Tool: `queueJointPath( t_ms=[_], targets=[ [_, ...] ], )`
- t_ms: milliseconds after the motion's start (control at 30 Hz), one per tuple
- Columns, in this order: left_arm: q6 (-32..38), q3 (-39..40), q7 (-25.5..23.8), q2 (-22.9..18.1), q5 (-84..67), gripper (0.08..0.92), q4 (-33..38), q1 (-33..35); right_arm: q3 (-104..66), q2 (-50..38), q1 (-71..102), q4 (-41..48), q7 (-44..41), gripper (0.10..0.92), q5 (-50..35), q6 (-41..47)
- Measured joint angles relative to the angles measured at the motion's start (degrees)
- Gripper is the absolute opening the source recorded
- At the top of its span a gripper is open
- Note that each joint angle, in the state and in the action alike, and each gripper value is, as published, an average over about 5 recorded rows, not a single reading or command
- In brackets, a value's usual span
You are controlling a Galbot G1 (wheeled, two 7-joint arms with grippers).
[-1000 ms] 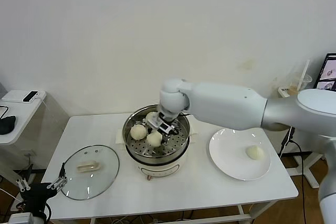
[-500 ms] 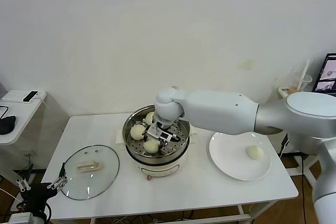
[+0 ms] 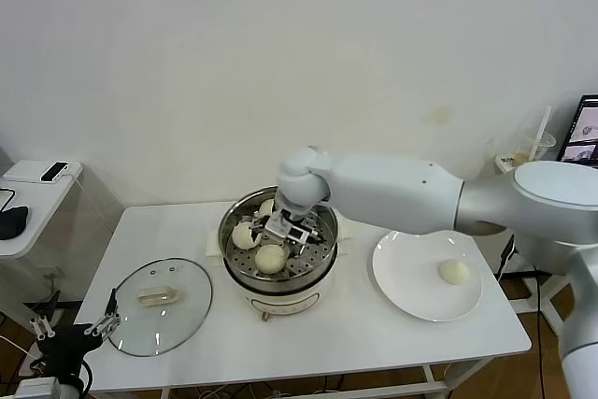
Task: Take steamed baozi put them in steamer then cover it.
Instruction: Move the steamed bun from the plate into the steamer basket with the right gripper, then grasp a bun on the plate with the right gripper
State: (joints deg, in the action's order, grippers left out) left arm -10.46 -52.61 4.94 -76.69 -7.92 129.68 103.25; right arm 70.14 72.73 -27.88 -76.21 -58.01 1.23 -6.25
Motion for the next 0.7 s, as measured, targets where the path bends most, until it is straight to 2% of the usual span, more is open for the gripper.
queueJointPath(
  t_ms=[300,700],
  targets=[
    [-0.01,0.83,-0.02,0.89,-0.02,0.823,-0.22,-0.52,-4.46,-6.41,-2.06,-2.34,-1.71,0.823,-5.51,7.40],
    [-0.10,2.87,-0.05,2.56,0.13,0.823,-0.59,-1.80,-7.91,-24.21,-0.03,-7.54,-1.90,0.823,-9.20,18.15]
  ],
)
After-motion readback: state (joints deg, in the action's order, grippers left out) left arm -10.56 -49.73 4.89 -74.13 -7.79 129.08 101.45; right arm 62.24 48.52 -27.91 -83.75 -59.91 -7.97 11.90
